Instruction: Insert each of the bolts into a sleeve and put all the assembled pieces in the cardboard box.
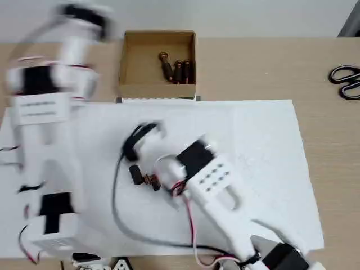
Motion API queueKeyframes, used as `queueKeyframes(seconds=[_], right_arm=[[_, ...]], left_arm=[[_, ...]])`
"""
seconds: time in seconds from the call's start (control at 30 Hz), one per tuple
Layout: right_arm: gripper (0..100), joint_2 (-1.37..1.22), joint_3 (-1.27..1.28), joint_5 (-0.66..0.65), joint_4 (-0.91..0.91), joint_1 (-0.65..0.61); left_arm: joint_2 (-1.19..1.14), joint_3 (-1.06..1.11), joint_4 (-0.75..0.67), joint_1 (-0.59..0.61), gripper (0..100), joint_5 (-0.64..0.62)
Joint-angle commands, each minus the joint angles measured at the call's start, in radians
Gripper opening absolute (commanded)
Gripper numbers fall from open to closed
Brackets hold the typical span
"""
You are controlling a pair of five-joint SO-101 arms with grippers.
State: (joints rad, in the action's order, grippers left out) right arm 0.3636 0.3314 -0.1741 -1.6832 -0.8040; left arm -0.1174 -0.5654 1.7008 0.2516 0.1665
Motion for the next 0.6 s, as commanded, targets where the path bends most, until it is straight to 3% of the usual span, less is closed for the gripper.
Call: queueKeyframes(seconds=[0.0,0.1,0.3,0.37,0.57], right_arm=[[36.8,-0.021,0.017,-0.342,0.012,-0.027],[36.8,-0.050,0.014,-0.566,0.010,0.025],[36.8,-0.125,0.012,-0.922,0.041,0.051],[36.8,-0.156,0.012,-0.979,0.090,0.051],[36.8,-0.242,-0.034,-0.980,0.268,-0.002]], left_arm=[[0.064,-0.022,0.021,0.287,1,-0.344],[0.066,0.061,0.054,0.480,1,-0.436],[0.066,0.229,0.052,0.730,1,-0.396],[0.066,0.242,0.052,0.775,1,-0.382],[0.066,0.245,0.052,0.825,1,-0.368]])
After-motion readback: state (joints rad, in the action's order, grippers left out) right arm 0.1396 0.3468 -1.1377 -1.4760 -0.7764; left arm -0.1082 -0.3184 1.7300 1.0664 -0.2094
